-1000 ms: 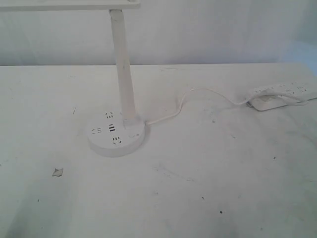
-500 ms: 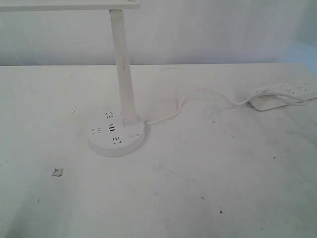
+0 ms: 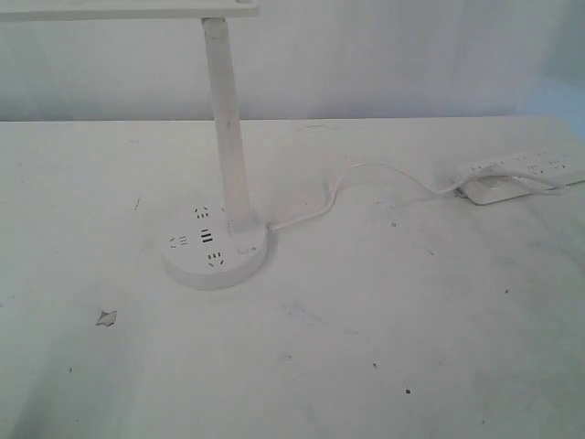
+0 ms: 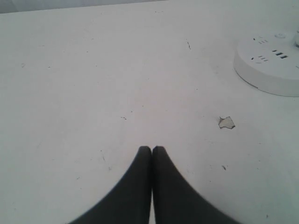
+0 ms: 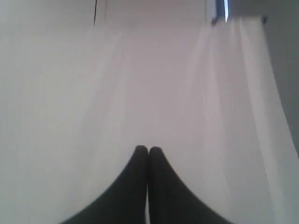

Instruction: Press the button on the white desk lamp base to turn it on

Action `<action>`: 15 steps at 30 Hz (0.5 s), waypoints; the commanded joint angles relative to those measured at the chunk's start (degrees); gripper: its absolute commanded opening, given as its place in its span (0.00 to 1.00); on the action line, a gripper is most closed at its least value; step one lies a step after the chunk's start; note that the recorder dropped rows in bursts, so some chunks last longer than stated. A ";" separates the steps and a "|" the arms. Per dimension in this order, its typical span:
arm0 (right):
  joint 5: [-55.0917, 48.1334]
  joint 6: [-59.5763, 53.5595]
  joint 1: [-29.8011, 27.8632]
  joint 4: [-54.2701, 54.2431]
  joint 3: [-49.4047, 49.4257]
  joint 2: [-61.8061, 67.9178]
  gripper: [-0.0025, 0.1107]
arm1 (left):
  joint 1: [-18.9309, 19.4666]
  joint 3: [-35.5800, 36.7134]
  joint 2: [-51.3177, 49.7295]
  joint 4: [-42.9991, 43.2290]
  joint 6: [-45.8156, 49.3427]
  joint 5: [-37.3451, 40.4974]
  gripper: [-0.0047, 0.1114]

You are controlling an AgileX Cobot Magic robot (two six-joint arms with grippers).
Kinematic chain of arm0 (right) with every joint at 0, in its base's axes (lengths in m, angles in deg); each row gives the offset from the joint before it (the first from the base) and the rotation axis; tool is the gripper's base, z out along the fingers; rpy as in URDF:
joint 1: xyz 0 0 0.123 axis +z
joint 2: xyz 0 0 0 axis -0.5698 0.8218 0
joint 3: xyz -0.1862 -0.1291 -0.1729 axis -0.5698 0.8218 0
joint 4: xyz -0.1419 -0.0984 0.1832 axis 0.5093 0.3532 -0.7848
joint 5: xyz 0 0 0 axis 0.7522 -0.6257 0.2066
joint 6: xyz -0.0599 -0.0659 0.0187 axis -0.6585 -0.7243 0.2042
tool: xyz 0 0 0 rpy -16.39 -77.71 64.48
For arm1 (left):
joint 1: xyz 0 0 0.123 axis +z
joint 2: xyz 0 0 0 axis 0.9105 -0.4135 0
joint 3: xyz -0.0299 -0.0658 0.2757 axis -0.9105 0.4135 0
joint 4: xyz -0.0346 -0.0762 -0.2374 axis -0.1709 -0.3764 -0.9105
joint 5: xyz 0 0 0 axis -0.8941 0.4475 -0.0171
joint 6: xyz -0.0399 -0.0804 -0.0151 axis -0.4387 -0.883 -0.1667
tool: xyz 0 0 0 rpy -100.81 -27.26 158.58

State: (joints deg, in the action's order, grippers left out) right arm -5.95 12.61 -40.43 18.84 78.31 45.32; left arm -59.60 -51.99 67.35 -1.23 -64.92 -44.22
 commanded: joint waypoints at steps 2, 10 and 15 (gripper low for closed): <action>-1.69 14.23 -0.22 -35.90 -1.70 -0.19 0.02 | -0.47 0.11 0.18 -0.26 0.00 -0.14 0.04; -21.80 10.84 0.15 -44.93 -8.30 17.83 0.02 | -0.47 0.11 0.18 -0.26 0.00 -0.14 0.04; -33.57 20.58 1.49 -25.67 -20.16 35.48 0.02 | -0.47 0.11 0.18 -0.26 0.00 -0.14 0.04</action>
State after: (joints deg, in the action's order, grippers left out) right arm -33.02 28.63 -40.00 -16.58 63.70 72.51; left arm -59.60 -51.99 67.35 -1.23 -64.92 -44.22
